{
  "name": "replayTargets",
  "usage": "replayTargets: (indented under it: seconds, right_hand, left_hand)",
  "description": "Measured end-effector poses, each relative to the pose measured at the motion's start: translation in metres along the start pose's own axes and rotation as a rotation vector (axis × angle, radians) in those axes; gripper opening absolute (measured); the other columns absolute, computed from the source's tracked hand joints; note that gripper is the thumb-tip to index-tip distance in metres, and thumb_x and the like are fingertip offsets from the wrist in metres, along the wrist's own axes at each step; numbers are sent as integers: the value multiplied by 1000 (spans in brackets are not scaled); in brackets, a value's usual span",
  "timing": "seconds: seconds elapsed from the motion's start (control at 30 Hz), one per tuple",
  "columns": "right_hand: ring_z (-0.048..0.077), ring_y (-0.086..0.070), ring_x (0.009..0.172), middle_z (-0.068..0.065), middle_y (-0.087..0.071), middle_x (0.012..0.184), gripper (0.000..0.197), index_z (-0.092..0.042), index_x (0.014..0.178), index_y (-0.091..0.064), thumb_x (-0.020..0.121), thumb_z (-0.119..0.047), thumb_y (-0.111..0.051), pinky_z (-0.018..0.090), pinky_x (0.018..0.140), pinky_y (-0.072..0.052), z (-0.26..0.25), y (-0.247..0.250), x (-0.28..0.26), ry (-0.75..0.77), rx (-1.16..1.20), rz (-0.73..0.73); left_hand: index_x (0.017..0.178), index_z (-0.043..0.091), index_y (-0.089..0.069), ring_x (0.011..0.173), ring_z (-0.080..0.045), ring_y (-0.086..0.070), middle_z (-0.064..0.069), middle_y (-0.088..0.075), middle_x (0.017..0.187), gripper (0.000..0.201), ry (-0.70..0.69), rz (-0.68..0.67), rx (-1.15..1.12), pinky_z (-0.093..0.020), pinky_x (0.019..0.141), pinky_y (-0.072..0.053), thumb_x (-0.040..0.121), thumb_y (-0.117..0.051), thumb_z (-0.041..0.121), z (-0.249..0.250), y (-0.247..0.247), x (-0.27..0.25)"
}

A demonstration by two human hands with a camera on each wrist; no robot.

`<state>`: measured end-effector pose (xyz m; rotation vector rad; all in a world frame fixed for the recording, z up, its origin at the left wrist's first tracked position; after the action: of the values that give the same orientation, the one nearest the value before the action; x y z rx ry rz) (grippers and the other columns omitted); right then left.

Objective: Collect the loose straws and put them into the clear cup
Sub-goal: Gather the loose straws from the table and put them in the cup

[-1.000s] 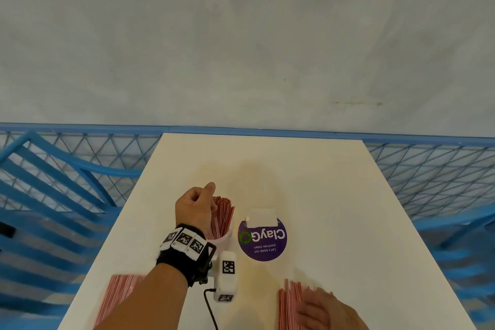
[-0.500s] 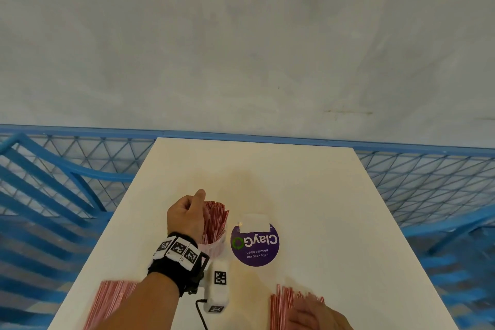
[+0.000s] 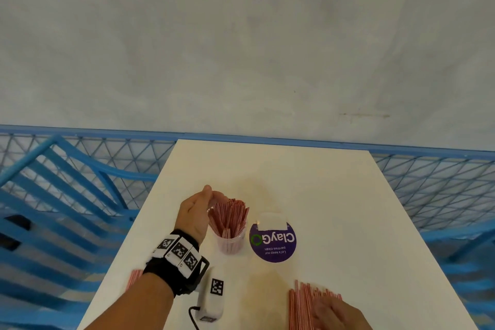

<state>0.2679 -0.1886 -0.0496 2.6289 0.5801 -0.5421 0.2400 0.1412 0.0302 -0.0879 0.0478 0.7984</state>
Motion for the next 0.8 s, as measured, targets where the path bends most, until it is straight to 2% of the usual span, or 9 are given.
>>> replayTargets:
  seconds: [0.1,0.2,0.3,0.4,0.47,0.53,0.6,0.7,0.8]
  right_hand:
    - [8,-69,83,-9,-74,78,18,-28,70,-70,85,-18,-66,27,88,-51,-6,7,-1,-1,-185,6]
    - [8,-64,88,-11,-69,87,5,-27,80,-66,82,-22,-67,14,82,-42,-9,18,-3,-2,-364,62]
    - [5,-62,78,-11,-67,78,8,-25,75,-64,79,-22,-70,4,64,-36,-7,27,-8,-7,-472,112]
    - [4,-61,76,-8,-67,78,5,-22,79,-64,78,-25,-68,11,72,-43,-4,31,-12,7,-544,132]
    - [5,-59,80,-8,-65,84,7,-23,85,-62,81,-28,-64,15,75,-45,-3,29,-13,7,-614,109]
    - [8,-57,85,-8,-63,90,9,-25,89,-58,84,-32,-59,18,79,-46,-2,28,-15,8,-672,98]
    - [11,-56,91,-5,-61,99,12,-25,94,-55,87,-35,-56,21,83,-46,2,26,-14,2,-723,90]
    - [18,-57,103,0,-55,113,22,-22,107,-52,91,-36,-50,27,89,-44,11,20,-9,-41,-801,47]
    - [23,-58,107,5,-53,116,24,-19,109,-49,92,-34,-46,31,90,-46,20,17,-3,-74,-821,34]
  left_hand:
    - [84,0,-71,90,-12,-62,-7,-71,90,39,-67,38,102,-15,76,-38,100,-42,22,22,5,-11]
    - [78,15,-70,76,-9,-64,-2,-71,80,25,-199,65,285,-20,69,-46,95,-53,22,50,-3,-36]
    - [76,13,-68,55,2,-57,7,-64,63,21,-229,-85,381,-11,54,-43,92,-58,24,52,-35,-69]
    - [65,21,-59,48,0,-47,10,-49,53,26,-194,-306,570,-10,49,-34,90,-59,29,26,-73,-103]
    - [61,27,-52,53,-3,-45,9,-50,56,29,-128,-411,701,-17,55,-38,89,-58,34,-7,-88,-119]
    - [65,26,-53,63,-8,-53,9,-58,66,26,-34,-461,859,-24,64,-46,86,-56,42,-43,-97,-131]
    - [72,25,-55,76,-15,-60,6,-63,78,26,69,-499,995,-28,72,-47,85,-53,47,-73,-105,-141]
    - [98,17,-59,101,-25,-60,-4,-64,106,36,155,-579,1208,-34,85,-47,88,-48,51,-102,-118,-156]
    - [112,10,-58,108,-31,-60,-10,-63,116,45,186,-626,1334,-36,88,-47,91,-48,48,-119,-131,-161]
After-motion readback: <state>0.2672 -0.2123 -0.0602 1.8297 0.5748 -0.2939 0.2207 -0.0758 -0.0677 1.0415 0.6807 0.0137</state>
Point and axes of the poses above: each hand's wrist, its own x-axis towards the middle knuckle, its own y-axis out of the back of the hand, z = x × y, the point moved 8 cm from there along x, towards the middle knuckle
